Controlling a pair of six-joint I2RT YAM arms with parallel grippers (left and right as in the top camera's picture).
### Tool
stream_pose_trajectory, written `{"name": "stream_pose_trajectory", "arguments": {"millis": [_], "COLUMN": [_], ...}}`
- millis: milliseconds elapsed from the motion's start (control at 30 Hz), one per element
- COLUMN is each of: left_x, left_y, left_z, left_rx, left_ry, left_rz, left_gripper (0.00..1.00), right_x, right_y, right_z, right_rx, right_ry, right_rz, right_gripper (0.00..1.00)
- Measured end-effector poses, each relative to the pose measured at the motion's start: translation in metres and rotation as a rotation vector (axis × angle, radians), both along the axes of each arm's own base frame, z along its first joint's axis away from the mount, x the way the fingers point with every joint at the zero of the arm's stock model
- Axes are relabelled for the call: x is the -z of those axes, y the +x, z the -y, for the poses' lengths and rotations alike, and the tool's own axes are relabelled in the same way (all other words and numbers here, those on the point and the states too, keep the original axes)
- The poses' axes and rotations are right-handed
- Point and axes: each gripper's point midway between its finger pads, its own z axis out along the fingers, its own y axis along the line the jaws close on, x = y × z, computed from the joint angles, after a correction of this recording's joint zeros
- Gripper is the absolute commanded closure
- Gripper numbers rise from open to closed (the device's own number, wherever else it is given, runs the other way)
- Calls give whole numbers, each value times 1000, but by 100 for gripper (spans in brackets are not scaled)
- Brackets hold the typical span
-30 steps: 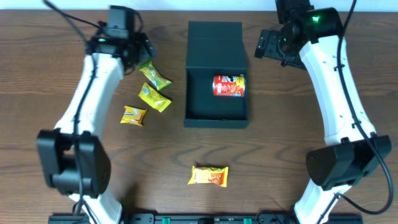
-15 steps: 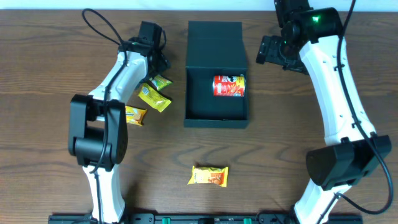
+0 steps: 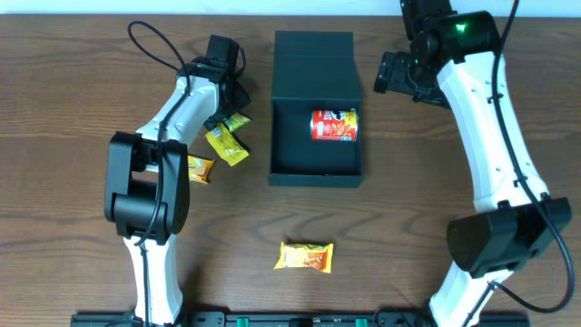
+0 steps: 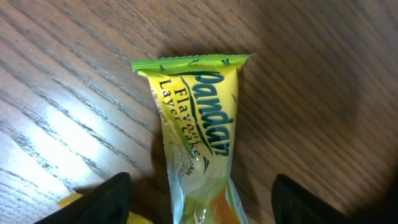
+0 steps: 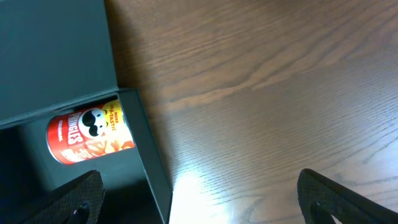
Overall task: Pack container
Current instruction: 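Reach the left gripper to the green-yellow Pandan packet, then grasp the Pandan packet and carry it over the box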
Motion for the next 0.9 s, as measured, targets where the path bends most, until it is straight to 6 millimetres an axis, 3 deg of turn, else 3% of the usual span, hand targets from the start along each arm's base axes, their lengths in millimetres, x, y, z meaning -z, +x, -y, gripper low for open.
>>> {"name": "stream_pose_trajectory", "arguments": {"millis": [200, 567, 900], "left_x": [10, 8, 8], "left_y": [1, 6, 7], "left_z": [0, 1, 1], "left_rx": [-1, -1, 0], "left_ry": [0, -4, -1], "left_rz": [-10, 11, 15], "left_gripper": [47, 79, 81], "right_x": [0, 0, 0], "right_y": [0, 0, 1], "right_z": [0, 0, 0], "right_rx": [0, 0, 0], "right_ry": [0, 0, 0], "right_rz": [0, 1, 2], "right_gripper": [1, 1, 1]}}
